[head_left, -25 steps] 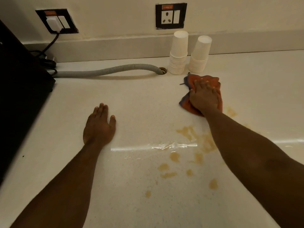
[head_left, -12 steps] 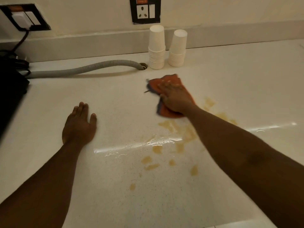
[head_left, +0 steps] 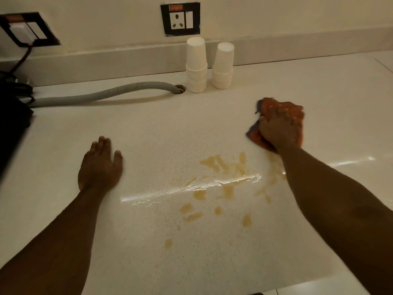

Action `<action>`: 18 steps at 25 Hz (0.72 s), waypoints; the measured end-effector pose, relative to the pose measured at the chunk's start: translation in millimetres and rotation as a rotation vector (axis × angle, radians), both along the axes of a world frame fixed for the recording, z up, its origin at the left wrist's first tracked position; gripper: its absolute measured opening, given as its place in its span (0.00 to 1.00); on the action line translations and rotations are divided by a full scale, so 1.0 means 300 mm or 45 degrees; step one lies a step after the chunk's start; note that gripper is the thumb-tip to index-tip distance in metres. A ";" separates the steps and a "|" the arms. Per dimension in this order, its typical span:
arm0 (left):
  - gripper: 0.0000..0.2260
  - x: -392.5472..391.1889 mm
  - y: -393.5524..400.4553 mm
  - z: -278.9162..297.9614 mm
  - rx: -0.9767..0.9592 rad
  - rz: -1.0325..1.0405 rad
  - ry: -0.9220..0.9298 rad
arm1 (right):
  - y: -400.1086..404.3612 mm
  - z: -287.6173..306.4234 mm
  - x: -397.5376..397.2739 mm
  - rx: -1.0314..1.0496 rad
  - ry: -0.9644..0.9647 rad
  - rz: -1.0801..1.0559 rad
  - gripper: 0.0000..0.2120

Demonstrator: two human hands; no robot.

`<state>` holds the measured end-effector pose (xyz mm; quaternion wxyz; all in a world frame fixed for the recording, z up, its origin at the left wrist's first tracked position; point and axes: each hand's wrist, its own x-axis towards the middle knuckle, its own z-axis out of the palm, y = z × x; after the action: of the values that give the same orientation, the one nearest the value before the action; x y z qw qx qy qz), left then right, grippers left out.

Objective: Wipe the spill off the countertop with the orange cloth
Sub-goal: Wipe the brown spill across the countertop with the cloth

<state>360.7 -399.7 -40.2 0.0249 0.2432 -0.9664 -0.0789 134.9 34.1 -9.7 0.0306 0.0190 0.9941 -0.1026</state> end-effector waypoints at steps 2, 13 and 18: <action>0.28 -0.004 -0.002 0.002 0.010 -0.003 -0.007 | -0.185 0.001 0.053 0.042 0.020 0.255 0.29; 0.29 0.001 -0.034 -0.016 0.024 -0.012 -0.012 | -0.443 -0.032 0.259 0.065 -0.056 0.935 0.28; 0.28 -0.001 -0.030 -0.014 0.038 -0.006 -0.041 | -0.025 -0.027 0.114 0.100 0.053 0.483 0.26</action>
<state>360.4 -408.6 -44.3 0.0055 0.2424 -0.9660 -0.0895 169.3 26.5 -17.9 0.0280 -0.1696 0.9835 -0.0565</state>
